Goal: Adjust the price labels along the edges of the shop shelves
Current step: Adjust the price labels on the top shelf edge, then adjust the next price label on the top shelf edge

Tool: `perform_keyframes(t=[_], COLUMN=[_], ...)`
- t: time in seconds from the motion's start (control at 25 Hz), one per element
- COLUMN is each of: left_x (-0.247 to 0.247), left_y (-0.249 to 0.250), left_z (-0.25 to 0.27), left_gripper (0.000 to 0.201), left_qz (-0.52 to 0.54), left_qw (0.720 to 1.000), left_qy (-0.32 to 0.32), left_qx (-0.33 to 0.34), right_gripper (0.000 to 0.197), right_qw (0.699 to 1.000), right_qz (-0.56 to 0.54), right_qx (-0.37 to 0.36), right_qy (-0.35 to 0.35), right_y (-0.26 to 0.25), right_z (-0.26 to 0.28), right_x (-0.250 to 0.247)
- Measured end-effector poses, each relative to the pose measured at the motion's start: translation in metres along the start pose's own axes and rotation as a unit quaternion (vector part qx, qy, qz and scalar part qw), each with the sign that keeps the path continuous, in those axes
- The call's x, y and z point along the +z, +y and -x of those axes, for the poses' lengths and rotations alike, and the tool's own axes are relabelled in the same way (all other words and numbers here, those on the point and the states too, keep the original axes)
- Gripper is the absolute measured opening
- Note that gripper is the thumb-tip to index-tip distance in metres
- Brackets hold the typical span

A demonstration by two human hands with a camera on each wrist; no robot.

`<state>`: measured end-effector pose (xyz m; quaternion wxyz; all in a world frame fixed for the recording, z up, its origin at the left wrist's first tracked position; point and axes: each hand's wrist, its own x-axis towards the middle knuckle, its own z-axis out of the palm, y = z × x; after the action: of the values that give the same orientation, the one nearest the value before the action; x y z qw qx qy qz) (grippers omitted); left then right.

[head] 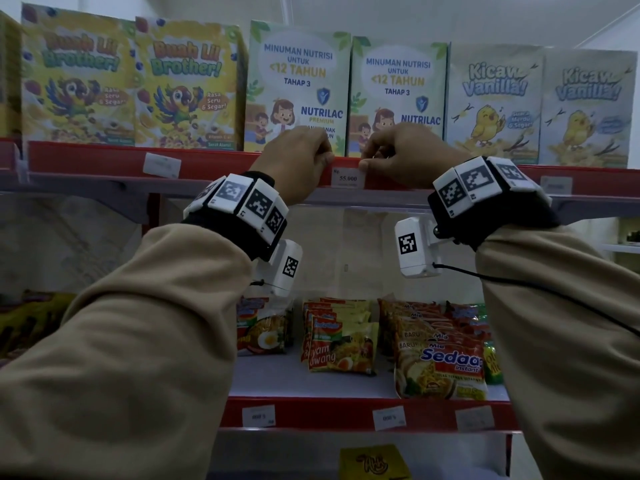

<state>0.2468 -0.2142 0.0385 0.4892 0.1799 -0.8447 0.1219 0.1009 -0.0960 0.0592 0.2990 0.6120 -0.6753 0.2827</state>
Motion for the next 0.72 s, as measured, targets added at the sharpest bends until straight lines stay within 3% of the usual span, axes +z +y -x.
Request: perform_keyframes(t=[0.24, 0.48, 0.72], left_x=[-0.003, -0.025, -0.057], left_y=[-0.005, -0.033, -0.115], left_z=[0.014, 0.037, 0.078], left_gripper=[0.016, 0.032, 0.033], left_qz=[-0.025, -0.149, -0.154], left_qw=[0.999, 0.988, 0.982], left_qy=[0.004, 0.041, 0.103], left_qx=[0.020, 0.026, -0.041], right_gripper=[0.017, 0.020, 0.033], right_qw=[0.994, 0.992, 0.989], right_qz=[0.014, 0.026, 0.079], right_qx=[-0.030, -0.022, -0.030], right_qy=[0.108, 0.120, 0.125], right_y=[-0.011, -0.049, -0.113], right_z=[0.002, -0.008, -0.024], right_x=[0.021, 0.044, 0.076])
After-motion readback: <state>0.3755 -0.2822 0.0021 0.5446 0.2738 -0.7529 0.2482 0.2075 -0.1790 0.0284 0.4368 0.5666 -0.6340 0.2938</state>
